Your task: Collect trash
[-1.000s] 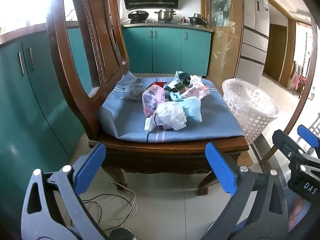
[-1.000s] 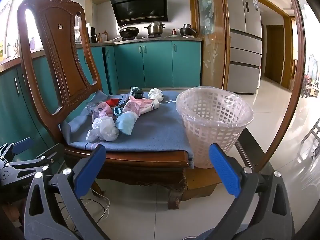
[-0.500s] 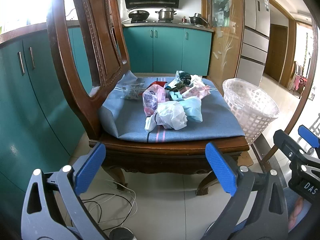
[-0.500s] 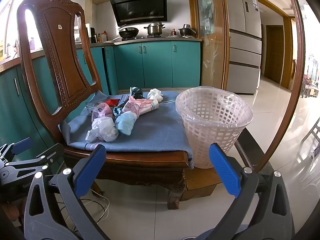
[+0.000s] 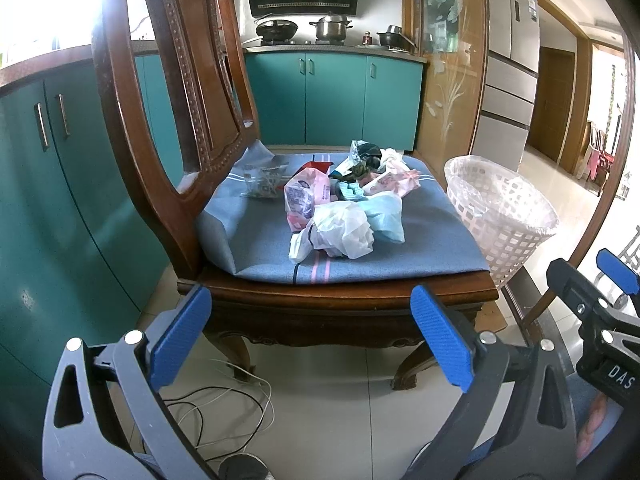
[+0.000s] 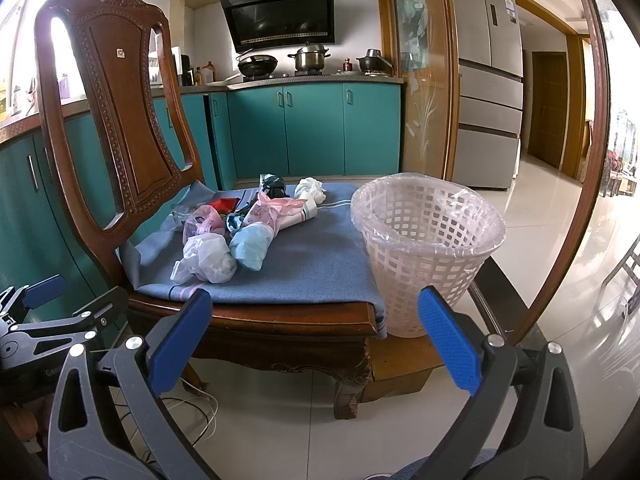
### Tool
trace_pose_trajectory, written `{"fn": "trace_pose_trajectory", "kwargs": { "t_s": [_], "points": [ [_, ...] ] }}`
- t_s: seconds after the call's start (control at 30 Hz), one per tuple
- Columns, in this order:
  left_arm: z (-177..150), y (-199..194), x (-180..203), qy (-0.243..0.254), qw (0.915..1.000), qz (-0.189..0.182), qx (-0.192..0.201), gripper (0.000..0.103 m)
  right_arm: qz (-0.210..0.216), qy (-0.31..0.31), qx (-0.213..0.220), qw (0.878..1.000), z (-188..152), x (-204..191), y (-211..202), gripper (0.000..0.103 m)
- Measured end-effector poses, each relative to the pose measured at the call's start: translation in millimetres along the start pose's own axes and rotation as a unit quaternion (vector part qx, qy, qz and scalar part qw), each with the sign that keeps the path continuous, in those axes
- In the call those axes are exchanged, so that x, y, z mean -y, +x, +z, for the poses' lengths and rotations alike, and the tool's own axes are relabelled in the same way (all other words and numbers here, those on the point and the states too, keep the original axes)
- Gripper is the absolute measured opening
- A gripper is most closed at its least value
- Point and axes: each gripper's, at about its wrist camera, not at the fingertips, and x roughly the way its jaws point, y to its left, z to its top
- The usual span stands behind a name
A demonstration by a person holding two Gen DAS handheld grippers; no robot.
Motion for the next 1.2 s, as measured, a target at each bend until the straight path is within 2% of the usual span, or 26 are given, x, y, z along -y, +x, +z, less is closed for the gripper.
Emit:
{"fn": "trace_pose_trajectory", "kwargs": {
  "t_s": [1.2],
  "points": [
    [-0.9, -0.2, 1.0, 0.006, 1.0, -0.004, -0.004, 0.1, -0.001, -0.002, 0.001, 1.0, 0.1, 0.0, -1.3, 0.1]
  ]
}}
